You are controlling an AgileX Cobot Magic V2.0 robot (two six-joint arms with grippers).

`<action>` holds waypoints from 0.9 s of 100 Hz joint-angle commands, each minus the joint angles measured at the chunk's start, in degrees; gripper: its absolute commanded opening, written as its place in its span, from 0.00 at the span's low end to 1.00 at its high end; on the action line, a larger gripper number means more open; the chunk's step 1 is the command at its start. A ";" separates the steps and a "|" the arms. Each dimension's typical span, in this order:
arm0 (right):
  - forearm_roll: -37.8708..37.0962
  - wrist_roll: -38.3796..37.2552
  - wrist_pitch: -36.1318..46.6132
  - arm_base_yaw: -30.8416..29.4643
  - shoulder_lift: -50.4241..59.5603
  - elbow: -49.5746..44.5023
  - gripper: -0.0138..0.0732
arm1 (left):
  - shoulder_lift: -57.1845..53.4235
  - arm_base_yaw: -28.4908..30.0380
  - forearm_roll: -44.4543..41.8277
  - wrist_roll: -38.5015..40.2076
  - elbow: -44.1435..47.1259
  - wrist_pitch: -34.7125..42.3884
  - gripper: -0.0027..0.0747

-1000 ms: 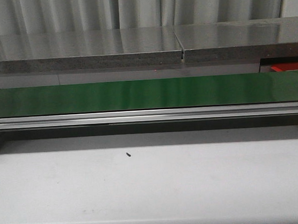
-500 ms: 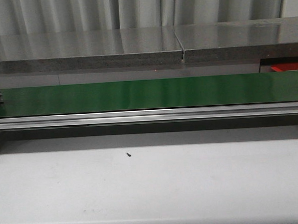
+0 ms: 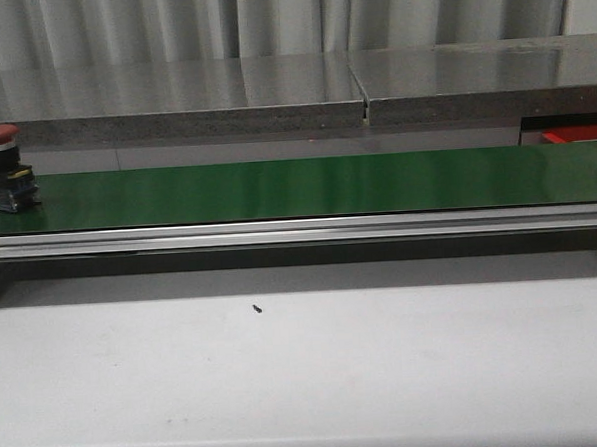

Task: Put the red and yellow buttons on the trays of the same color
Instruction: 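Grasp a yellow button from the cluster with the left gripper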

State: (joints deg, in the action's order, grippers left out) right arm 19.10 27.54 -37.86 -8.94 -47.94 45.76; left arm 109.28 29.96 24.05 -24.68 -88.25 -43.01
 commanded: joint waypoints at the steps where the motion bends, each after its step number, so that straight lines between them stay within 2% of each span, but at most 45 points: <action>1: 1.02 0.47 3.59 -0.04 0.47 1.33 0.08 | -1.16 0.58 1.29 0.69 -1.67 4.57 0.86; 45: 1.02 0.47 3.65 -0.04 0.47 1.33 0.08 | 5.39 1.03 1.51 0.69 -2.35 10.92 0.86; 90: 1.02 0.47 3.65 -0.04 0.47 1.33 0.08 | 12.50 1.03 3.55 0.69 -12.51 5.63 0.86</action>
State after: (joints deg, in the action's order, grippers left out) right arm 19.10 27.54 -37.86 -8.94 -47.94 45.76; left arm 124.25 30.84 25.73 -24.59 -97.98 -37.87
